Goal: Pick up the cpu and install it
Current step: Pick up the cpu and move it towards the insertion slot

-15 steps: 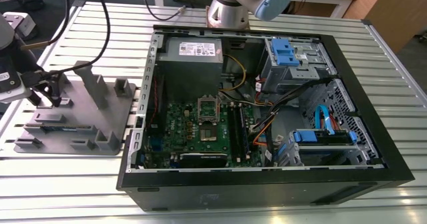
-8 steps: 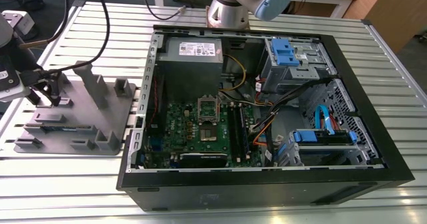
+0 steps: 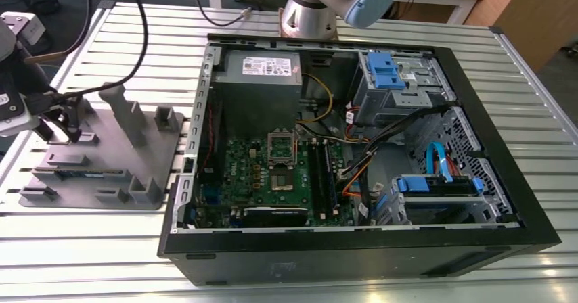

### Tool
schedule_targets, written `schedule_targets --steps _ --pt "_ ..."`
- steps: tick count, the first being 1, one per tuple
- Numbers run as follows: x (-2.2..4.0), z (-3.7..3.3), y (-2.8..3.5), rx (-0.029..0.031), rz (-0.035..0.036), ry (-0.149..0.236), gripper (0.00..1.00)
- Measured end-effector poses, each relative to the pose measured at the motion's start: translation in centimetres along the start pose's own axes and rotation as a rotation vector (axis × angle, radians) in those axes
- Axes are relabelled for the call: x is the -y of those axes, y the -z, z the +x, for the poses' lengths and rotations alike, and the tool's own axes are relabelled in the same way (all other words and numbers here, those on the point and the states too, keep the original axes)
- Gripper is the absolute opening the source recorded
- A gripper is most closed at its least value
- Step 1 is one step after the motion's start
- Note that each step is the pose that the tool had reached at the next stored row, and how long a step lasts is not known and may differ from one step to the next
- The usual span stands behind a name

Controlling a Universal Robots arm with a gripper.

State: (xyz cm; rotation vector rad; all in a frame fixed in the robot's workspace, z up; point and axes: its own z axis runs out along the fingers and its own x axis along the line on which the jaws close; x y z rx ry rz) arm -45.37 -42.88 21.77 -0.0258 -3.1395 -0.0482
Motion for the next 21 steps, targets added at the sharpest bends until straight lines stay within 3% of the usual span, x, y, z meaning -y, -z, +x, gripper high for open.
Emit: schedule_targets --steps 21 --pt "-0.04 0.0 1.4 0.0001 -0.0001 0.0 0.47"
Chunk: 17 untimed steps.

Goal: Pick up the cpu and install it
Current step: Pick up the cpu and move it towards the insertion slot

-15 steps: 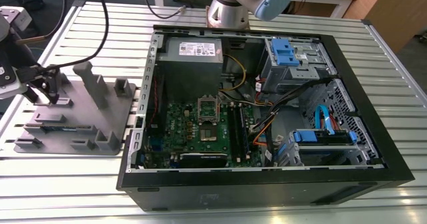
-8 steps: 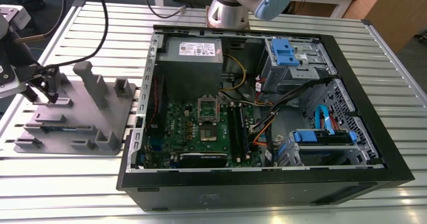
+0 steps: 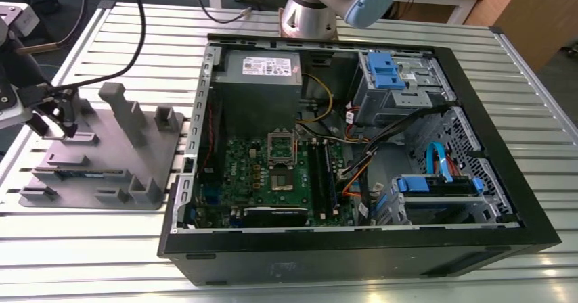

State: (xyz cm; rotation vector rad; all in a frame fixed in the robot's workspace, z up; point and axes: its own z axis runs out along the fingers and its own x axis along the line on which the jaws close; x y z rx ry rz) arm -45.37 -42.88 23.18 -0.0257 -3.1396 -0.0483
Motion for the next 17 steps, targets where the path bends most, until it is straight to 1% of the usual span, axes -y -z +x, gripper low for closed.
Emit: schedule_targets --steps 3,5,7,11,13,17 --pt "-0.01 0.0 0.23 0.0001 -0.0001 0.0 0.47" --pt "-0.01 0.0 0.23 0.0003 -0.0002 0.0 0.47" --pt "-0.01 0.0 0.39 0.0 0.0 0.0 0.47" --pt "-0.01 0.0 0.43 0.0001 0.0 0.0 0.47" --pt "-0.05 0.0 1.65 0.0 0.0 0.0 0.47" --pt "-0.05 0.0 1.67 0.0 0.0 0.0 0.47"
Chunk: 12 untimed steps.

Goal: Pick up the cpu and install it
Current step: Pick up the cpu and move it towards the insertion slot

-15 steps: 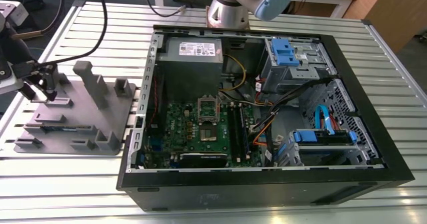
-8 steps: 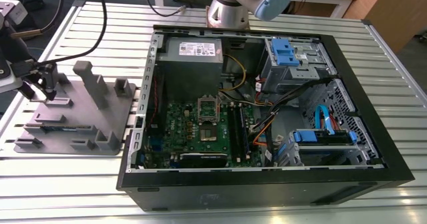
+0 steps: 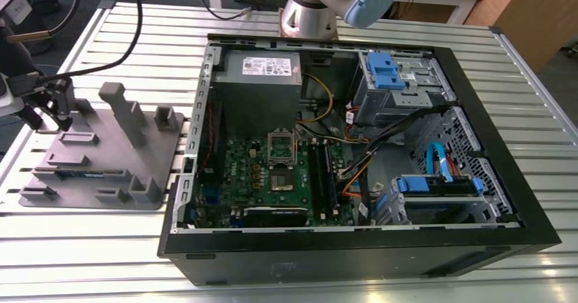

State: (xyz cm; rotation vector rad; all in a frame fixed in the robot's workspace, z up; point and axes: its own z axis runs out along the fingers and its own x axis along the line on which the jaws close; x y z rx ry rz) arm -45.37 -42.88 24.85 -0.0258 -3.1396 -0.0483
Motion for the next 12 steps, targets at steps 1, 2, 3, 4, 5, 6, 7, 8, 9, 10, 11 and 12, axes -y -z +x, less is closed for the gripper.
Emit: schedule_targets --steps 1,2,3,4,5,6,7,8,9,10,11,12 --pt "0.0 0.0 0.01 0.0 0.0 0.0 0.47" --pt "0.0 0.0 0.01 0.0 0.0 0.0 0.47" --pt "0.0 0.0 0.04 -0.0001 0.0 0.0 0.47" --pt "0.0 0.01 0.11 -0.0005 0.0003 0.0 0.47" --pt "0.0 0.01 0.18 -0.0004 0.0002 0.0 0.47" --pt "-0.01 0.0 0.26 -0.0001 0.0 0.0 0.47" --pt "-0.01 0.0 0.35 0.0 0.0 0.0 0.47" --pt "-0.01 0.0 0.46 -0.0001 0.0 0.0 0.47" --pt "-0.02 0.0 0.57 0.0 0.0 0.0 0.47" --pt "-0.02 0.0 0.7 0.0 0.0 0.0 0.47" --pt "-0.03 0.0 0.8 0.0 0.0 0.0 0.47" --pt "-0.03 0.0 0.92 0.0 0.0 0.0 0.47"
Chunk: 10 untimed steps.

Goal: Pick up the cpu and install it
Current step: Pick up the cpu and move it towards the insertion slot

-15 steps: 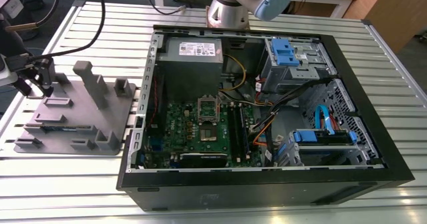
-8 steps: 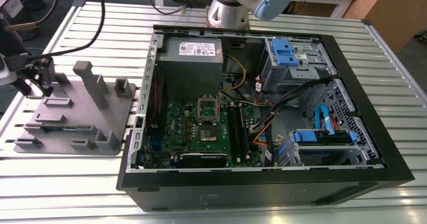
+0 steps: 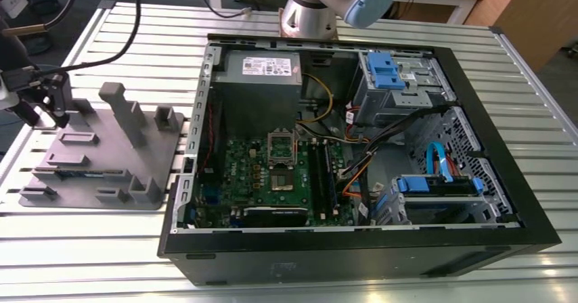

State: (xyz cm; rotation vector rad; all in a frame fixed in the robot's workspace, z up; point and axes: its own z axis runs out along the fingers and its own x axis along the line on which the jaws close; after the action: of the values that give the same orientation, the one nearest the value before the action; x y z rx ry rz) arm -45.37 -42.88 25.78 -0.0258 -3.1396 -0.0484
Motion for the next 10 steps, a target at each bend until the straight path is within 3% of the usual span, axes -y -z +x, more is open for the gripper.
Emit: schedule_targets --steps 10 --pt "-0.07 0.0 2.33 0.0 -0.0001 0.0 0.47"
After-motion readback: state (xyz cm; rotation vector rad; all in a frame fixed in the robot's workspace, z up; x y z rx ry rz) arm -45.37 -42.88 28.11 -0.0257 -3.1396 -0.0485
